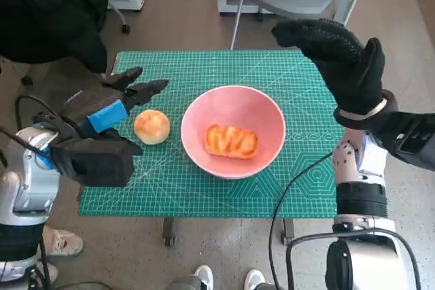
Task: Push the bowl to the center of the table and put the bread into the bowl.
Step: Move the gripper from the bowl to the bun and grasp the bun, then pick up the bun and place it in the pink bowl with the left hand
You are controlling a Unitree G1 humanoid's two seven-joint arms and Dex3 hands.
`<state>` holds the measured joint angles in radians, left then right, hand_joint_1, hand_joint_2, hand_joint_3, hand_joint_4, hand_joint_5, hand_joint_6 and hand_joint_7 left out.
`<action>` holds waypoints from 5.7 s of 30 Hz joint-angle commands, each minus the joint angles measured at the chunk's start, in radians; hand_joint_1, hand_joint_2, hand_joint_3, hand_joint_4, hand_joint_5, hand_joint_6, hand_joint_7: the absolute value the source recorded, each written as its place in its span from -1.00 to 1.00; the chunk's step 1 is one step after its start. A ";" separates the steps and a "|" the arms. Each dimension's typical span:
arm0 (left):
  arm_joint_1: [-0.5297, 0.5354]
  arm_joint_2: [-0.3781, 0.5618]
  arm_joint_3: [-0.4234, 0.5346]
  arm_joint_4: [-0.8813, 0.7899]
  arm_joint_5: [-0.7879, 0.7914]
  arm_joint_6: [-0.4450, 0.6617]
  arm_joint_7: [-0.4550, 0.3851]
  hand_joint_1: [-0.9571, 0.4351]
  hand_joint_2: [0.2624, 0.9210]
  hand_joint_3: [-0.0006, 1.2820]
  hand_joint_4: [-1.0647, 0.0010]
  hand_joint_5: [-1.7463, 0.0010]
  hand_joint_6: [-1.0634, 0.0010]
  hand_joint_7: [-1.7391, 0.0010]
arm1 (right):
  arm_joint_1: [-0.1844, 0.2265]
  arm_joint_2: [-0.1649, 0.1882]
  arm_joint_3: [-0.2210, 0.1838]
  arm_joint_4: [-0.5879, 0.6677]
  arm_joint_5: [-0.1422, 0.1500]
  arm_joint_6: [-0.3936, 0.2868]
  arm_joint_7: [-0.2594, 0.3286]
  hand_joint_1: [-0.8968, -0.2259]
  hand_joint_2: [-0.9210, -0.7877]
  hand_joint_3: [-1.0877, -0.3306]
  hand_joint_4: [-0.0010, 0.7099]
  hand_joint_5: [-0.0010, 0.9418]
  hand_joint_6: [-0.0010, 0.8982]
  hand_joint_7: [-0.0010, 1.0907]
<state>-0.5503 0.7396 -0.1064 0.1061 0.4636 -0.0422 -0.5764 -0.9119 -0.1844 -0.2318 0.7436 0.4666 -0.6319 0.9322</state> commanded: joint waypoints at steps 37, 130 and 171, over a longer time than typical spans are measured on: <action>-0.177 -0.102 -0.198 0.329 0.132 0.101 0.041 -0.13 0.30 -0.99 0.89 0.99 0.52 0.99 | 0.044 -0.026 0.011 -0.067 -0.021 0.035 -0.033 -0.50 -1.00 -0.43 -0.05 -1.00 -0.09 -0.99; -0.258 -0.197 -0.389 0.672 0.350 0.178 0.354 0.38 0.93 -0.74 -0.18 -0.54 -0.09 -0.28 | 0.068 -0.028 0.020 -0.120 -0.008 0.077 -0.030 -0.48 -1.00 -0.42 -0.03 -0.99 -0.06 -0.99; -0.172 -0.051 -0.229 0.073 0.341 0.332 0.091 0.38 0.99 -0.80 -0.15 -0.59 -0.15 -0.20 | 0.053 -0.021 0.022 -0.100 -0.008 0.063 -0.025 -0.50 -1.00 -0.41 -0.03 -1.00 -0.06 -0.99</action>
<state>-0.7426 0.6614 -0.3648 0.2519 0.8063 0.2774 -0.4642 -0.8631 -0.2093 -0.2145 0.6261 0.4663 -0.5674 0.9004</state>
